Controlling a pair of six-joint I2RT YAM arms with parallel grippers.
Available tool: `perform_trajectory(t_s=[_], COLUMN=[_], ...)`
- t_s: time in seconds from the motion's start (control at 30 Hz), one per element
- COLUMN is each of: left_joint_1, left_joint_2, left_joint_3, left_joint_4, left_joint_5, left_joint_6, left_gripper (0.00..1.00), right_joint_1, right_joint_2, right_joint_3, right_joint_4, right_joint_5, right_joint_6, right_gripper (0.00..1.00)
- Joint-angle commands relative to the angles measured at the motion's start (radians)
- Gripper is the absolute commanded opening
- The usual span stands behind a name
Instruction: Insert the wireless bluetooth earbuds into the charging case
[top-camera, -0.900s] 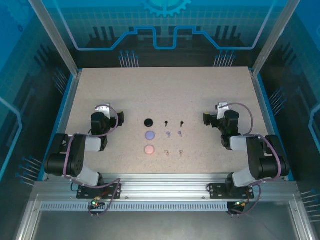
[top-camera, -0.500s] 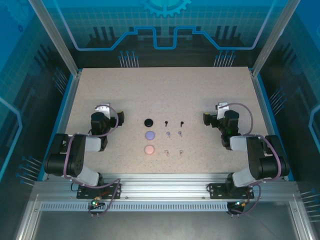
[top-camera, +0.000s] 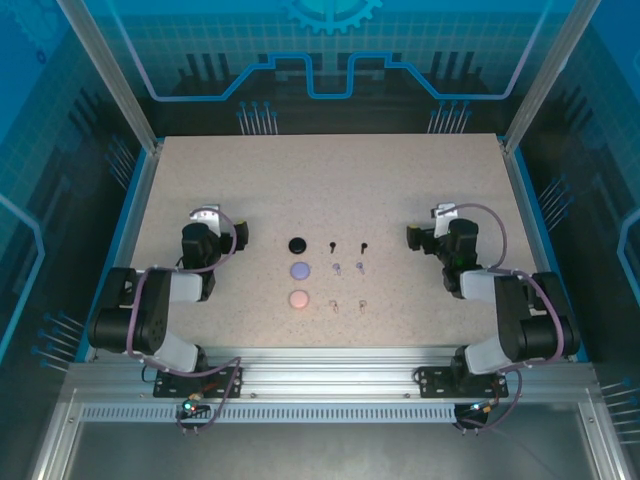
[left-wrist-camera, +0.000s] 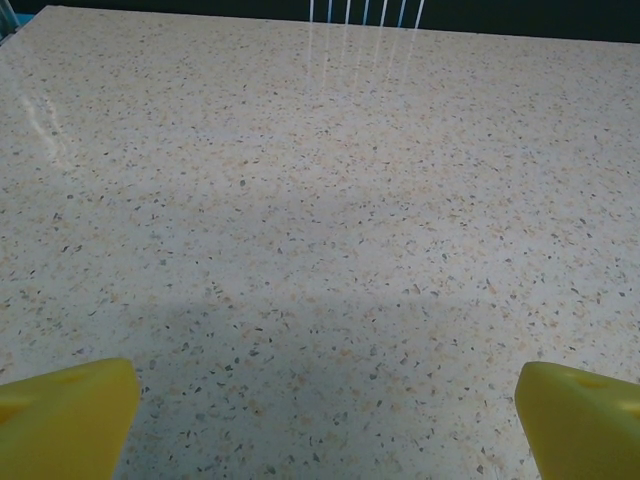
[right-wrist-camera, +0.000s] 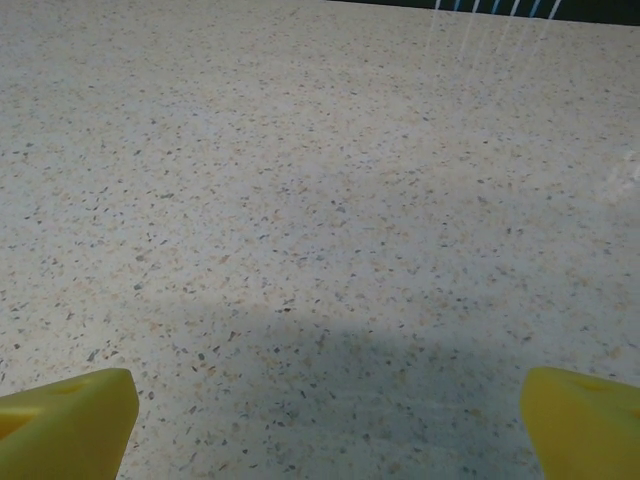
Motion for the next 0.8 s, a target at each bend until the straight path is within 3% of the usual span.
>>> perform_trajectory(t_s=[0.0,0.17,0.37,0.5,0.77], left_joint_1=[-0.010,-0.012,-0.020,-0.060,-0.204], left_joint_2=[-0.078,-0.164,-0.243,-0.270,-0.338], left_joint_3=[0.074,0.180,0.383,0.480,0.450], left_joint_4=[-0.144,-0.358,-0.713,-0.876,-0.958], left_joint_5=[-0.016,-0.027,0.070,0.108,0.051], left_joint_6=[-0.017,-0.036,-0.211,-0.321,-0.511], left_gripper=[0.99,0.99,0.99,0.99,0.98], right_joint_1=[0.008,-0.006,0.022,0.140,0.465], right_joint_2=[-0.123,-0.152,-0.101,-0.058,0.117], right_joint_3=[0.131,0.413,0.558,0.644,0.850], right_joint_4=[-0.242,-0.746,-0.917,-1.041,-1.248], right_joint_5=[0.064,0.052,-0.215,-0.228,-0.161], right_joint_6=[0.048,0.304,0.340,0.332,0.396], right_gripper=[1.00,1.00,1.00,1.00,0.94])
